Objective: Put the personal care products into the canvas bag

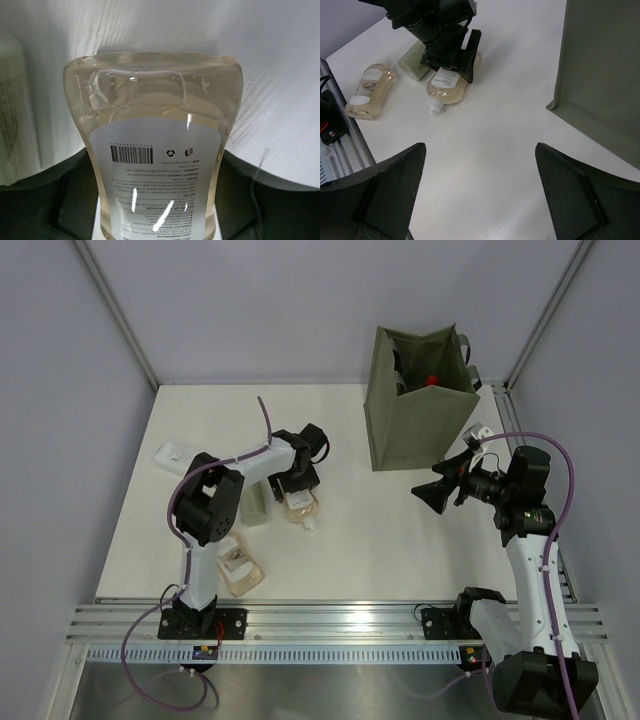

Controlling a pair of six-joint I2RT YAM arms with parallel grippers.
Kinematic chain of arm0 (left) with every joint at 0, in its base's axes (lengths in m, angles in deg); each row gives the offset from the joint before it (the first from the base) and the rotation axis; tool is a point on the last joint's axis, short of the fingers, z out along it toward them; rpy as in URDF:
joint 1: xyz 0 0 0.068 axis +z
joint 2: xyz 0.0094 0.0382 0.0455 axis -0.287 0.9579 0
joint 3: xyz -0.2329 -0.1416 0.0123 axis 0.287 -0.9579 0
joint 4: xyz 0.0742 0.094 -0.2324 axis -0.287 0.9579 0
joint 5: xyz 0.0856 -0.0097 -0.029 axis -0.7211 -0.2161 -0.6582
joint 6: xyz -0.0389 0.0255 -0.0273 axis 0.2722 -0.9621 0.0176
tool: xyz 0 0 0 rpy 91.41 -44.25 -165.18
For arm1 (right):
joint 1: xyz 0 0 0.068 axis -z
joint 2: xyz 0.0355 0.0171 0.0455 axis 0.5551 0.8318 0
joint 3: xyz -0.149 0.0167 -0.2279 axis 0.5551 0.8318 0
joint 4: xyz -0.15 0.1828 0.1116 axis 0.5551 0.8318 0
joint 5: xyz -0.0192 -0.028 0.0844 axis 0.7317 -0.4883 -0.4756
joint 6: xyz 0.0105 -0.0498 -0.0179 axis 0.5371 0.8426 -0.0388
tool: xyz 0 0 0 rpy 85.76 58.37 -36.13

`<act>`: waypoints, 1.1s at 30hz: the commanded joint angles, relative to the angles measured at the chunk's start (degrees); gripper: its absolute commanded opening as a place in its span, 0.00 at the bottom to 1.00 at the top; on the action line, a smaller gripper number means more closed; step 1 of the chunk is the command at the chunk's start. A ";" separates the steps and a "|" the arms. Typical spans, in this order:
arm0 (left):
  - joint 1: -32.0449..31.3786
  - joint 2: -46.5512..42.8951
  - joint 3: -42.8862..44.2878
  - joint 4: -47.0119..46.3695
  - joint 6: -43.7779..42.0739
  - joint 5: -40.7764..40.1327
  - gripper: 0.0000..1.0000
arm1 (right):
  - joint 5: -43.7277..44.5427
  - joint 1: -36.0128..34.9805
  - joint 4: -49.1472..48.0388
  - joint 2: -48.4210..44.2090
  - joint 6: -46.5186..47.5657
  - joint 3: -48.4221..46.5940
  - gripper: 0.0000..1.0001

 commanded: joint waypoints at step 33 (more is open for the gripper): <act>0.97 -35.91 -44.69 -84.67 -3.27 59.41 0.00 | 32.60 -31.09 -2.82 24.63 -37.32 -19.65 1.00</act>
